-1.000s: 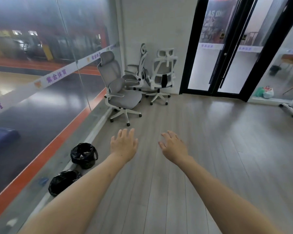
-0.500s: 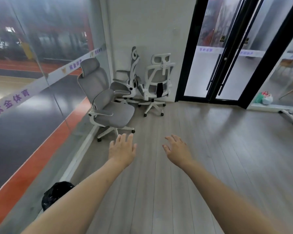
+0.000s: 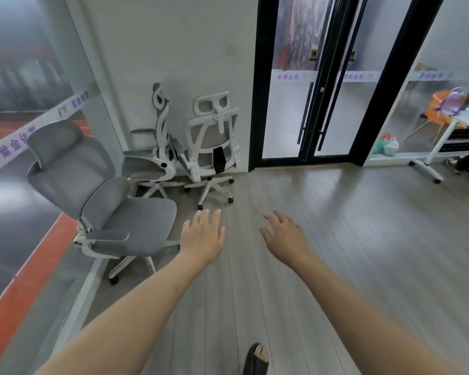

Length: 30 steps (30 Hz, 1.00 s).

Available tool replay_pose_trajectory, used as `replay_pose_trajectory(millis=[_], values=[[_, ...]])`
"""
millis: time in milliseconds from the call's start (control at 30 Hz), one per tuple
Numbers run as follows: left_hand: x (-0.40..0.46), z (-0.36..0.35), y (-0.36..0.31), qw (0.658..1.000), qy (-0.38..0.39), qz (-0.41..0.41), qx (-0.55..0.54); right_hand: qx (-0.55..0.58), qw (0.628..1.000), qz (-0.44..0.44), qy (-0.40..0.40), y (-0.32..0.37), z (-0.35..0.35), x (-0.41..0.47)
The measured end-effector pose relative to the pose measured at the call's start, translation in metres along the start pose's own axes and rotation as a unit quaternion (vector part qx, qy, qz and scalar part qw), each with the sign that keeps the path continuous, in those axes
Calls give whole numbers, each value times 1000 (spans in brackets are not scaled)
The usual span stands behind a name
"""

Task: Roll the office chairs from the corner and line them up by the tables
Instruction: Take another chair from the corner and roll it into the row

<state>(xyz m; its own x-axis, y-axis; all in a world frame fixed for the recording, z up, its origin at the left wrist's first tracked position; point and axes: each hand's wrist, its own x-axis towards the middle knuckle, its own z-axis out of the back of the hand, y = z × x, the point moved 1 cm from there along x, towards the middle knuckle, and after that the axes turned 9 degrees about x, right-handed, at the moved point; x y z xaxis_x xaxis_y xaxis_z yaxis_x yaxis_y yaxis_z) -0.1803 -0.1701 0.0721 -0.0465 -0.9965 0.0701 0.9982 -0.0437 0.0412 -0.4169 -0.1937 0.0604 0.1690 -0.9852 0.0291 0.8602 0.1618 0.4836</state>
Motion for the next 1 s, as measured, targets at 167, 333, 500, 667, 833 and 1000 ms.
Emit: replay_pose_trajectory(millis=[167,333,500,667,833,1000], values=[[144,-12,4,1000,3,19,-6,-6,1000,18,1,-28,11,144],[273,-17,18,999,2,50,-15,-9,999,45,15,-39,19,290],[393,-35,48,997,12,76,-18,-17,997,69,13,-40,16,422],[526,-63,85,996,7,82,-23,-21,996,85,4,-44,4,562],[661,-73,132,995,6,91,-43,-27,997,78,9,-34,0,695],[785,-68,168,995,22,97,-31,-33,997,76,4,-25,4,814]])
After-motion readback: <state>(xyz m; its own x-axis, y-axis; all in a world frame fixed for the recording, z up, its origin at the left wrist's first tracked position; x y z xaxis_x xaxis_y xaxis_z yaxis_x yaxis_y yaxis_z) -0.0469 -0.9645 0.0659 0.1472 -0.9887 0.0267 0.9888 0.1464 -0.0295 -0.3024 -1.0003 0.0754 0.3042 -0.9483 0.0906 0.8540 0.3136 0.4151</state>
